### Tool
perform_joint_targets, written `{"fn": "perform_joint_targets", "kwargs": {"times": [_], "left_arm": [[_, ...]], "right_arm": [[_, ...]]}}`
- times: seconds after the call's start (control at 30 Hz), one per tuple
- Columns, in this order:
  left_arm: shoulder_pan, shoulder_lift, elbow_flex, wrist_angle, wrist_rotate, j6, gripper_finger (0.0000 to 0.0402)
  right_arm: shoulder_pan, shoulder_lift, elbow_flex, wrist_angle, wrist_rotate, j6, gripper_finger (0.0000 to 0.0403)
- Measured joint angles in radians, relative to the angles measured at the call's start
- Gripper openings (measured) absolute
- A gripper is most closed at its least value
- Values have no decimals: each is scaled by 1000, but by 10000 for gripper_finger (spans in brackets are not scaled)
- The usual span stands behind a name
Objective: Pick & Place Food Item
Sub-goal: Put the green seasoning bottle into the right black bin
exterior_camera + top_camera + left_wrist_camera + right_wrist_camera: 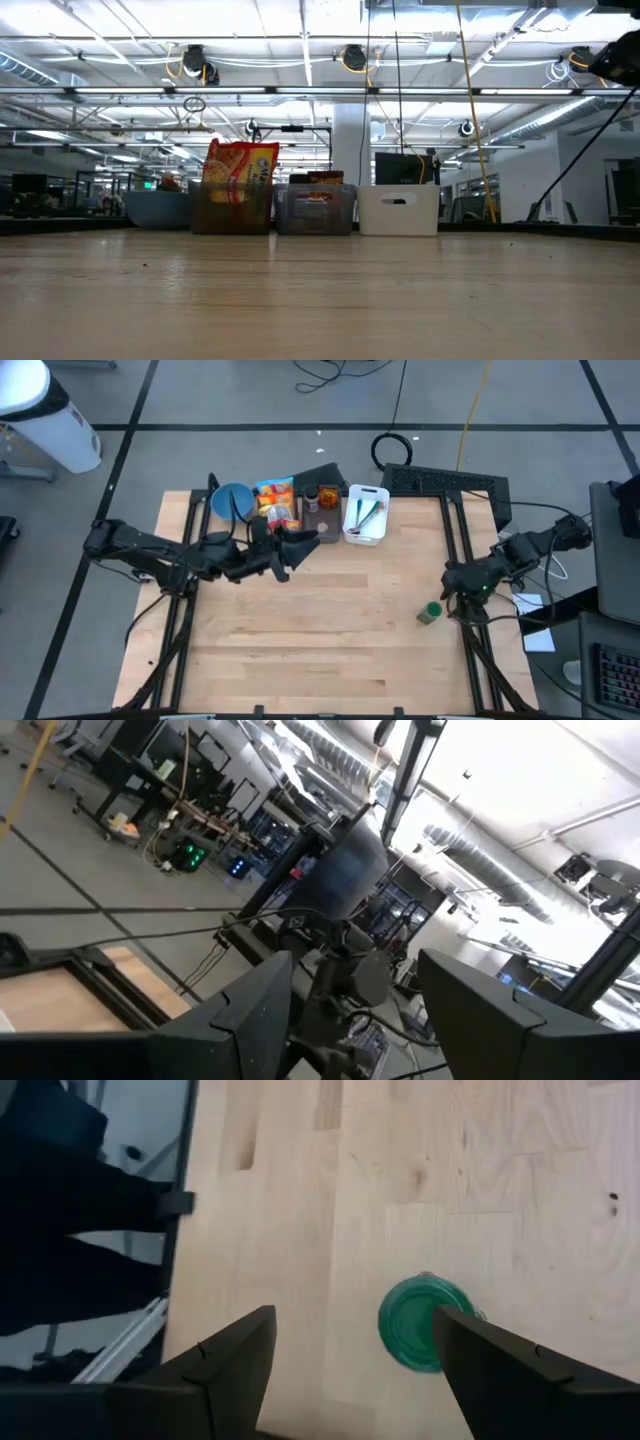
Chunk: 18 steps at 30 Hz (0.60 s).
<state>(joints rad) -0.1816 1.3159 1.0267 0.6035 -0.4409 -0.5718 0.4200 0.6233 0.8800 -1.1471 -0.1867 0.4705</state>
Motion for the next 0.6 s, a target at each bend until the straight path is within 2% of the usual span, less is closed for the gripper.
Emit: {"fn": "perform_joint_targets", "kwargs": {"times": [0.13,0.43,0.6], "left_arm": [[-4,1,0,1,-5,-13,227],[-4,1,0,0,-6,-34,227],[-4,1,0,0,-6,-39,227]], "right_arm": [[40,-32,-78,106,30,66,261],[150,-36,-113,100,263,66,261],[206,-30,-118,98,301,89,260]]}}
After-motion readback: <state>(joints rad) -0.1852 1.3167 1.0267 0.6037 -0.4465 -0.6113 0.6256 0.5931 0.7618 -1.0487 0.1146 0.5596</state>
